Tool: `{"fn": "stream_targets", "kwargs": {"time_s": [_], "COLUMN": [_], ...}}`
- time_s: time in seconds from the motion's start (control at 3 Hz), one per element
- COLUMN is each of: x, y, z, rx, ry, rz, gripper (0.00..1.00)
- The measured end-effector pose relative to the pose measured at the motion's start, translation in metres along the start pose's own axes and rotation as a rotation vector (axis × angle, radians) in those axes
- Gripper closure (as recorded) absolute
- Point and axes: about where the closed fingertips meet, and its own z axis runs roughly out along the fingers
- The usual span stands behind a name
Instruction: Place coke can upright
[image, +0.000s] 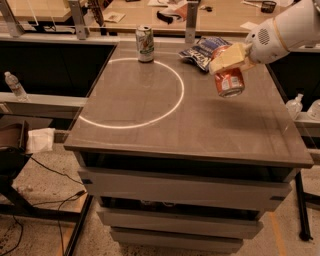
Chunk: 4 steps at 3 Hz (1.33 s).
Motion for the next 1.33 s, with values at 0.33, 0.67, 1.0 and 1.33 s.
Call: {"fn": "stream_targets", "kwargs": {"time_s": [0.33, 0.67, 1.0, 1.33], "x": [0.009, 0.015, 0.02, 0.026], "y": [-0.004, -0.006, -0.005, -0.001], "z": [0.001, 0.002, -0.001, -0.013], "rx": [-0.002, -0.065, -0.141, -0.152], "ry": [-0.121, -0.253, -0.38, -0.469], "rz": [-0.076, -0.153, -0.234, -0.324], "gripper": [1.0, 1.0, 1.0, 1.0]}}
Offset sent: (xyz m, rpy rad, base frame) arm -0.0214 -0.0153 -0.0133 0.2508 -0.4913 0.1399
